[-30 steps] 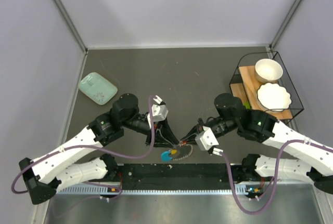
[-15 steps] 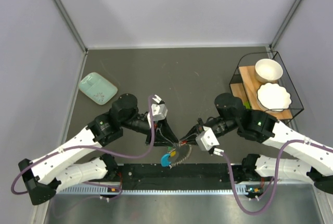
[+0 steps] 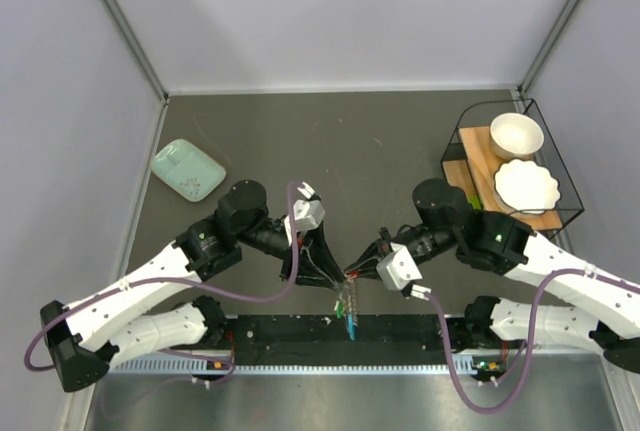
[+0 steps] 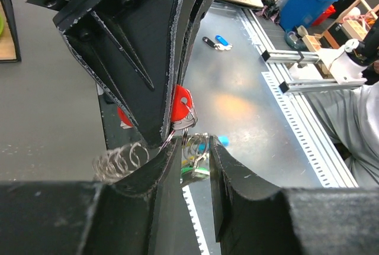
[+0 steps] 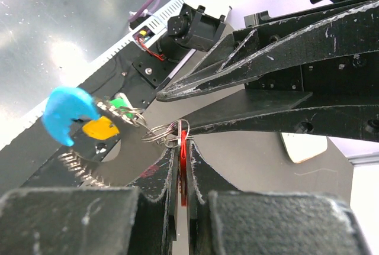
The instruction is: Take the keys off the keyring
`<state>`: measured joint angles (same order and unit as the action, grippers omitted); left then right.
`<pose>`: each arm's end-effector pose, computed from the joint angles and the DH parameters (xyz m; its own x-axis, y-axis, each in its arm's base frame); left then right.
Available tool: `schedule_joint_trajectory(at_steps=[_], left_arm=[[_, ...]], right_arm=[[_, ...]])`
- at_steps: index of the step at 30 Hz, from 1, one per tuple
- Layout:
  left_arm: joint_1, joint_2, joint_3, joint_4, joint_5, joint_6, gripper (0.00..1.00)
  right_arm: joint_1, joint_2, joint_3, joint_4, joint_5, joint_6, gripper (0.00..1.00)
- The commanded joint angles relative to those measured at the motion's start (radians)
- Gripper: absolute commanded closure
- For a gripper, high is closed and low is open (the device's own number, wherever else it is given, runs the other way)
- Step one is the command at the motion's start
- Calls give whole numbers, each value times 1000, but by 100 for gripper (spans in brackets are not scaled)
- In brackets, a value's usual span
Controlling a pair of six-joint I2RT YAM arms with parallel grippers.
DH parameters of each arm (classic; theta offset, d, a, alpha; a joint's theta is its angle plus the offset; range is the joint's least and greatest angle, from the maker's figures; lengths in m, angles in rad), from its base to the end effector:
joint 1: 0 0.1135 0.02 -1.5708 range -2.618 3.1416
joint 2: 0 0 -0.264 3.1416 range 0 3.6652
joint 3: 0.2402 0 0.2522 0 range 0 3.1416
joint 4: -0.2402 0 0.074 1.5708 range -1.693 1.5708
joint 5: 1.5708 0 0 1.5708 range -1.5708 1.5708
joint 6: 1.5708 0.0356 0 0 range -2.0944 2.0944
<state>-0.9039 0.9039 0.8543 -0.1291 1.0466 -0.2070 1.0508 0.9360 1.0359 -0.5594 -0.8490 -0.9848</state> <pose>0.0962 -0.1720 0.3524 -0.2967 0.2106 -0.9314 0.8780 -0.3234 -0.3528 0.0705 0.1770 0.3669 0.6344 0.0000 -0.7730 -0.6856 -0.4620 -0.5626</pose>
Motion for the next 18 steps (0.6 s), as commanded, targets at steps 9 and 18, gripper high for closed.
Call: schedule_joint_trajectory(at_steps=[9, 18], left_arm=[[-1, 4, -1, 65, -34, 8, 69], [-1, 13, 8, 31, -85, 38, 71]], right_arm=[[-3, -6, 27, 92, -22, 17, 100], [-3, 7, 39, 99, -1, 43, 100]])
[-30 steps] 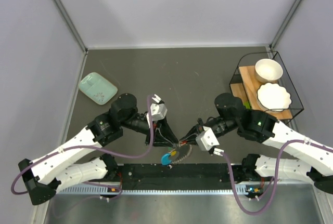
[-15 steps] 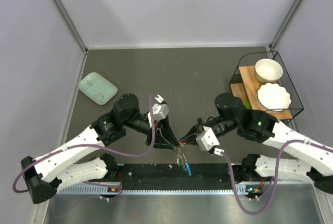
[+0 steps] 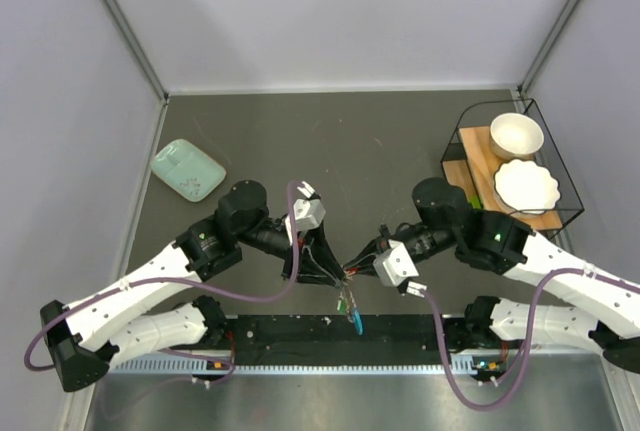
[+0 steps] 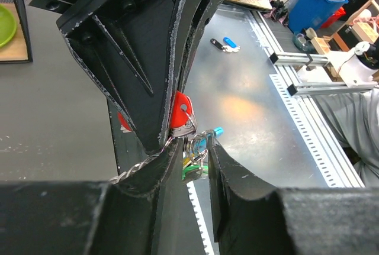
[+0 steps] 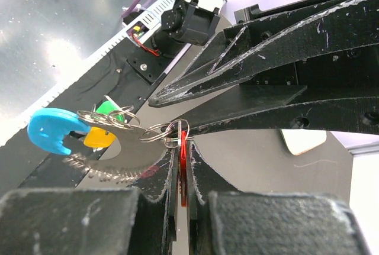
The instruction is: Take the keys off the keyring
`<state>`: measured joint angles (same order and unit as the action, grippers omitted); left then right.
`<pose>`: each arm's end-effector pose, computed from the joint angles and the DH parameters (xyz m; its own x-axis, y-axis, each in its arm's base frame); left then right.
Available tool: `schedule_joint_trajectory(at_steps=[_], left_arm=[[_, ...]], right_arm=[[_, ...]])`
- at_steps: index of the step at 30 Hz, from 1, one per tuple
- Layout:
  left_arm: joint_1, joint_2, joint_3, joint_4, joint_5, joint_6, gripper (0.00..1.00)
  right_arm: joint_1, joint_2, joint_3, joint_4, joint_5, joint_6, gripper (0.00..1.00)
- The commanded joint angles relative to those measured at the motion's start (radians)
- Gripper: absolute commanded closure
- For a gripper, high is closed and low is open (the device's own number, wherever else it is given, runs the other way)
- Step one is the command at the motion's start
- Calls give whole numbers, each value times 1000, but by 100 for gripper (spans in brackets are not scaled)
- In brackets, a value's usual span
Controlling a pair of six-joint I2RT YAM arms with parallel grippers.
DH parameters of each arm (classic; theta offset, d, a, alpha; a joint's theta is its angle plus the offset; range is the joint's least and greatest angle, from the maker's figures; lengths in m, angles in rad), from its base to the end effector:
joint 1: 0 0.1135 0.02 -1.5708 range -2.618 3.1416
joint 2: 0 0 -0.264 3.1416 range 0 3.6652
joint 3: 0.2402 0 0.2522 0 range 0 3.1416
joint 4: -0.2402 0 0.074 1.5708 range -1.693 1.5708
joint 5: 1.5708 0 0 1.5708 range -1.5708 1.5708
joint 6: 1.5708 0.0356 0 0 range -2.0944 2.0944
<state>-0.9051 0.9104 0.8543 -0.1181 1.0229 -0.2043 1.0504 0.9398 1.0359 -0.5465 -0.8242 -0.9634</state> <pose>0.0979 -0.1738 0.3521 -0.2933 0.2024 -0.9344 0.8879 -0.3048 -0.3447 0.0722 0.1785 0.3672 0.6301 -0.0221 -0.7762 -0.7016 -0.4446 -0.5569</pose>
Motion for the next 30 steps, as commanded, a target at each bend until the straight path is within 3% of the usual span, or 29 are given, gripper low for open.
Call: schedule_joint_trajectory(at_steps=[1, 4, 8, 16, 21, 24, 30], left_arm=[[0, 7, 9, 12, -67, 45, 72], [0, 5, 17, -6, -80, 60, 76], [0, -4, 20, -21, -109, 78, 100], [21, -34, 12, 21, -173, 34, 100], [83, -24, -1, 110, -68, -65, 100], [130, -21, -34, 245, -3, -162, 100], [141, -10, -9, 264, -27, -199, 100]], right_arm=[[-3, 5, 39, 88, -21, 23, 100], [-3, 5, 42, 89, -13, 32, 100], [-3, 5, 39, 91, 8, 45, 100], [-3, -27, 0, 92, 54, 26, 100], [-3, -45, -27, 95, 99, 15, 100], [-3, -58, -40, 109, 105, 14, 100], [-1, -73, -80, 163, 108, 31, 100]])
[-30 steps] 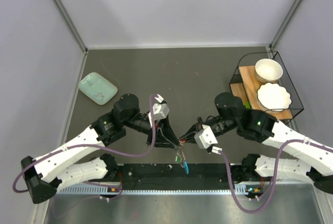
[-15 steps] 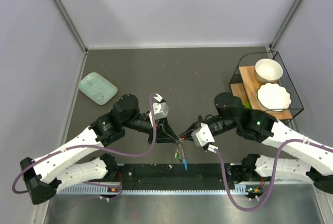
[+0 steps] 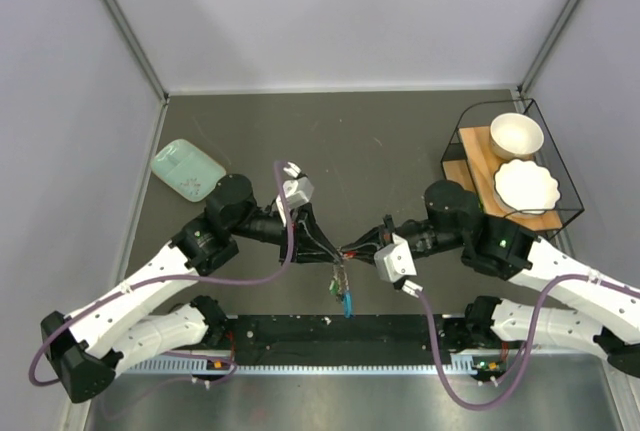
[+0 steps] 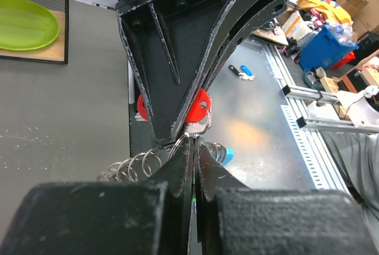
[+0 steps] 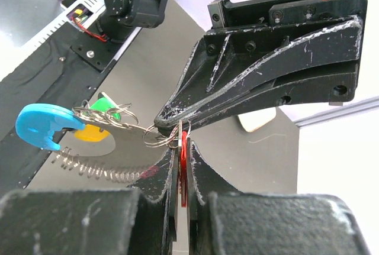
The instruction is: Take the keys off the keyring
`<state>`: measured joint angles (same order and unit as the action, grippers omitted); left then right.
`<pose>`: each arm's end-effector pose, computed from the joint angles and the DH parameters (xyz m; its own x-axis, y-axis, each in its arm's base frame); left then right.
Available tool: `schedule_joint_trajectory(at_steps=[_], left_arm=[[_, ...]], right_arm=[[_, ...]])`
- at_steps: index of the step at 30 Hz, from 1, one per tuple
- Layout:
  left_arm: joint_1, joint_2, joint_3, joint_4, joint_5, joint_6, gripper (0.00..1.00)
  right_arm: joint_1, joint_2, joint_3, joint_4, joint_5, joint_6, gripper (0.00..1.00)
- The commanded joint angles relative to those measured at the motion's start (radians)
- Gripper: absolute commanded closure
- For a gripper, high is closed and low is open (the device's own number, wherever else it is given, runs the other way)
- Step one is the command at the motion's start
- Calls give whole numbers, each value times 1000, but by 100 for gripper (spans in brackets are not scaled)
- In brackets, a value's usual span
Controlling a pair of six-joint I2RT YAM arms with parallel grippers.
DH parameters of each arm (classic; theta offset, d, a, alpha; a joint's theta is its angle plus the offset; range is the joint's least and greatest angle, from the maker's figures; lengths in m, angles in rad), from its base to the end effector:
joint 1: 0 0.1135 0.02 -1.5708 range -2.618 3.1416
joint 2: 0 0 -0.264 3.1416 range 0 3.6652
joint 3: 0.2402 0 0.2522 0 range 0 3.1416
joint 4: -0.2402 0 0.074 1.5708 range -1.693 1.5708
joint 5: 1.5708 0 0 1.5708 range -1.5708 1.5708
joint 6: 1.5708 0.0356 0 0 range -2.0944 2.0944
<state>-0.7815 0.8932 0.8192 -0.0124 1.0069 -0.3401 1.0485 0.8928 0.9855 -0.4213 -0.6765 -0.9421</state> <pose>0.1179 -0.1593 0.3529 -0.3827 0.1286 -0.9149 0.8979 -0.1812 -0.4011 0.0750 0.1750 0.3687 0.6910 -0.0637 -0.7200 -0.7015 -0.2995 -0.6467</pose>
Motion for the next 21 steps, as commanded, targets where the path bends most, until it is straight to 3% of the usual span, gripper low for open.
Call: schedule_joint_trajectory(at_steps=[1, 21], left_arm=[[19, 13, 29, 160, -19, -68, 100], [100, -28, -22, 287, -105, -309, 100]], right_arm=[[1, -31, -37, 45, -35, 11, 100], [1, -92, -145, 240, 106, 155, 100]])
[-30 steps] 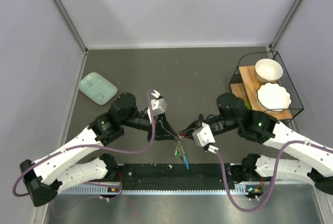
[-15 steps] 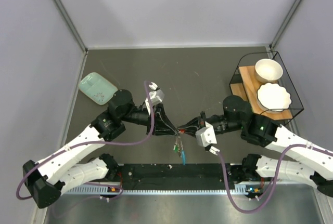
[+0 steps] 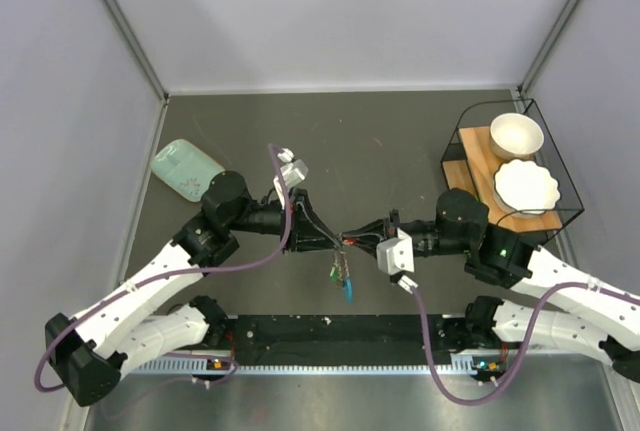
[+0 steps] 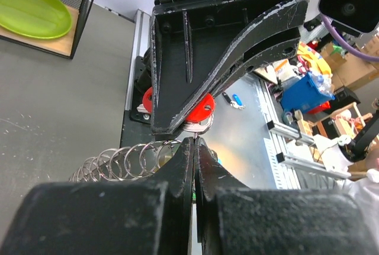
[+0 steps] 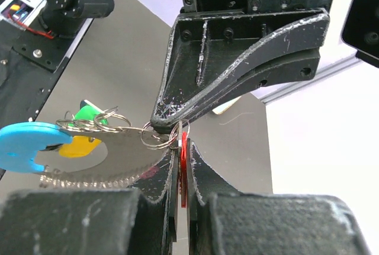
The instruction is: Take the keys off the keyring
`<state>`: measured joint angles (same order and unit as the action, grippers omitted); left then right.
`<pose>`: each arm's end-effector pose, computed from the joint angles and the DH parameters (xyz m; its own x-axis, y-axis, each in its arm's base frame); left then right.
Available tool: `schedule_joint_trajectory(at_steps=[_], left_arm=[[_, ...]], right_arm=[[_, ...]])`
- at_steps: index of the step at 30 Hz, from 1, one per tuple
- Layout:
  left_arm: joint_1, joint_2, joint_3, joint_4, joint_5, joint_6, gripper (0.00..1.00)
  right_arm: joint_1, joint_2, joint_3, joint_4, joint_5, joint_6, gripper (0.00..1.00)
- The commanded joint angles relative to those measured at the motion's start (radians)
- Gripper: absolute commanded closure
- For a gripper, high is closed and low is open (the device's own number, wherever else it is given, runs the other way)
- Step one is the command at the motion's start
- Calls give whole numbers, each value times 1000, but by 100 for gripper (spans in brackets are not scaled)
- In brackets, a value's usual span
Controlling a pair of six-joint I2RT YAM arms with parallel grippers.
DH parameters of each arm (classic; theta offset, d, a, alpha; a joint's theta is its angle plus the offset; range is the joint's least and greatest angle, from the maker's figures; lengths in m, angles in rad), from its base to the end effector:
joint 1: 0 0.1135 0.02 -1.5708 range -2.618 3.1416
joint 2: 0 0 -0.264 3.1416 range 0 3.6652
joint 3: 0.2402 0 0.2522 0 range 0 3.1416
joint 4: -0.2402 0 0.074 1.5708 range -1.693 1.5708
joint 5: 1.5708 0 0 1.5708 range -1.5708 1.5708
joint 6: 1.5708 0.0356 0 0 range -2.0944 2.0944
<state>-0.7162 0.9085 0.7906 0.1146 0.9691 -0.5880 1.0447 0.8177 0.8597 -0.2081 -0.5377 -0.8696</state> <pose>0.1332 -0.1548 0.3521 -0.5531 0.0652 -0.8305 0.8252 -0.0939 -0.5570 0.0770 0.1690 0.3590 0.7077 -0.0880 -0.7010 -0.7062 -0.1128 -0.6989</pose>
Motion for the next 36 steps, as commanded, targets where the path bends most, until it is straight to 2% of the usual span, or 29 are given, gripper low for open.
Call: schedule_joint_trajectory(at_steps=[1, 10, 23, 36], left_arm=[[47, -45, 1, 169, -67, -73, 100], [90, -56, -42, 315, -55, -202, 100], [143, -49, -62, 361, -90, -274, 100], [143, -66, -74, 278, -124, -202, 100]], right_arm=[[5, -14, -22, 30, -31, 90, 100], [9, 8, -27, 50, 18, 175, 100], [51, 41, -22, 38, 67, 236, 100], [78, 101, 25, 59, 140, 346, 100]])
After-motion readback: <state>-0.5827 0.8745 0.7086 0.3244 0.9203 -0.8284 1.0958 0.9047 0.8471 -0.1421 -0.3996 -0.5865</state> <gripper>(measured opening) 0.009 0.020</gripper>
